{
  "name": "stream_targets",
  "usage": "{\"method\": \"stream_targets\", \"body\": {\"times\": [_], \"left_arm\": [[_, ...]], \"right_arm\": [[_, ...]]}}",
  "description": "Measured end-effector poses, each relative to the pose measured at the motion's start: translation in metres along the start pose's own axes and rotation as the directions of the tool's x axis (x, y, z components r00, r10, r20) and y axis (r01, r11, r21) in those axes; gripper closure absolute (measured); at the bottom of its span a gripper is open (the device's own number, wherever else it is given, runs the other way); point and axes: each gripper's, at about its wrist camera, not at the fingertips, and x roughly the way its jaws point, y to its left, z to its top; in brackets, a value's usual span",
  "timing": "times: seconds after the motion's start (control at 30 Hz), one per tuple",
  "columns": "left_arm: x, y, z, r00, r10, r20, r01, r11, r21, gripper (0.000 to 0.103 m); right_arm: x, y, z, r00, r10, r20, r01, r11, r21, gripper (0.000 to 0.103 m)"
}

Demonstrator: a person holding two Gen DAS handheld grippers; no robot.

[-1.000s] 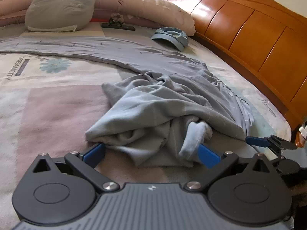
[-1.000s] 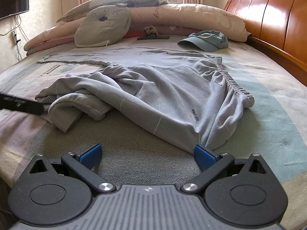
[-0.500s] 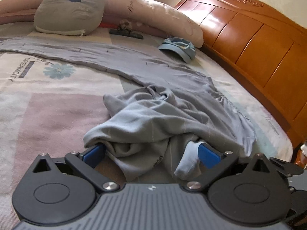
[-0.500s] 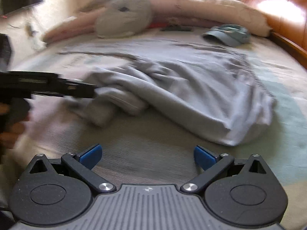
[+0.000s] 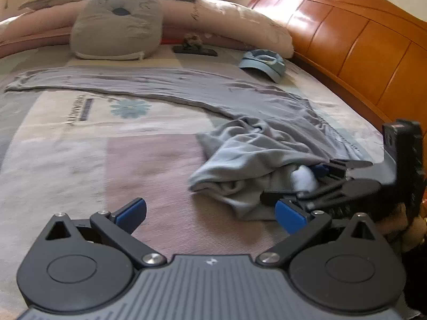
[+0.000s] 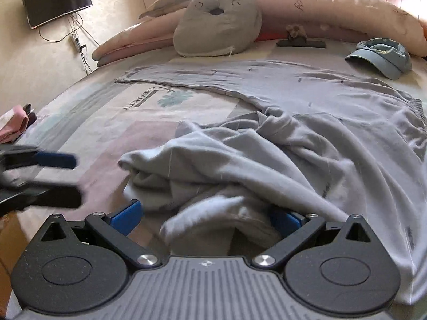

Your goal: Fold clothes

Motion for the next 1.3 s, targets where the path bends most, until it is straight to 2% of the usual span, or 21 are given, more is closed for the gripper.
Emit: {"method": "stream_targets", "body": {"times": [0.07, 0.17, 0.23, 0.33, 0.43, 0.5, 0.57, 0.67, 0.77, 0.83, 0.87, 0.97, 1.17, 1.3], "left_arm": [[-0.003, 0.008, -0.002, 1.000, 0.009, 0.009, -0.009, 1.000, -0.013, 0.001], [-0.009, 0.021, -0.004, 1.000, 0.003, 0.030, -0.002, 0.999, -0.046, 0.001], [-0.013, 0.028, -0.005, 0.999, -0.004, 0.047, 0.007, 0.998, -0.067, 0.001], [-0.018, 0.035, -0.006, 0.998, -0.004, 0.068, 0.010, 0.997, -0.082, 0.001], [-0.024, 0.041, -0.006, 0.996, -0.002, 0.084, 0.009, 0.997, -0.082, 0.001], [-0.030, 0.045, -0.007, 0.996, 0.004, 0.094, 0.005, 0.996, -0.086, 0.001], [-0.033, 0.050, -0.009, 0.995, 0.020, 0.099, -0.010, 0.995, -0.096, 0.001], [-0.036, 0.057, -0.011, 0.994, 0.044, 0.100, -0.033, 0.993, -0.114, 0.001], [-0.035, 0.061, -0.012, 0.994, 0.053, 0.098, -0.040, 0.991, -0.126, 0.001], [-0.034, 0.060, -0.012, 0.994, 0.052, 0.095, -0.040, 0.992, -0.123, 0.001], [-0.034, 0.060, -0.012, 0.994, 0.051, 0.093, -0.040, 0.992, -0.119, 0.001], [-0.034, 0.056, -0.012, 0.995, 0.046, 0.086, -0.037, 0.994, -0.100, 0.001], [-0.038, 0.057, -0.012, 0.994, 0.072, 0.081, -0.064, 0.994, -0.093, 0.001], [-0.040, 0.060, -0.013, 0.993, 0.092, 0.079, -0.085, 0.993, -0.085, 0.001]], "right_arm": [[0.011, 0.003, 0.003, 1.000, -0.026, -0.013, 0.026, 1.000, -0.003, 0.000], [0.016, 0.016, 0.009, 0.993, -0.082, -0.084, 0.079, 0.996, -0.039, 0.000], [0.011, 0.021, 0.009, 0.993, -0.027, -0.118, 0.028, 1.000, 0.004, 0.000], [0.007, 0.027, 0.007, 0.984, 0.120, -0.135, -0.108, 0.990, 0.089, 0.000], [0.014, 0.047, 0.006, 0.971, 0.187, -0.146, -0.176, 0.980, 0.090, 0.000], [0.017, 0.063, 0.005, 0.961, 0.221, -0.164, -0.214, 0.975, 0.061, 0.000], [0.017, 0.076, 0.007, 0.962, 0.198, -0.189, -0.201, 0.980, 0.003, 0.000], [0.006, 0.073, 0.014, 0.960, 0.200, -0.194, -0.199, 0.980, 0.022, 0.000], [-0.018, 0.065, 0.027, 0.981, 0.148, -0.123, -0.147, 0.989, 0.017, 0.000], [-0.029, 0.066, 0.039, 0.997, 0.049, -0.058, -0.052, 0.998, -0.038, 0.000], [-0.031, 0.068, 0.045, 0.999, -0.026, -0.024, 0.024, 0.997, -0.078, 0.000], [-0.012, 0.076, 0.058, 0.976, -0.218, -0.015, 0.211, 0.957, -0.202, 0.000], [0.040, 0.097, 0.054, 0.928, -0.358, -0.101, 0.294, 0.872, -0.391, 0.000], [0.037, 0.094, 0.053, 0.904, -0.418, -0.091, 0.351, 0.846, -0.401, 0.000]]}}
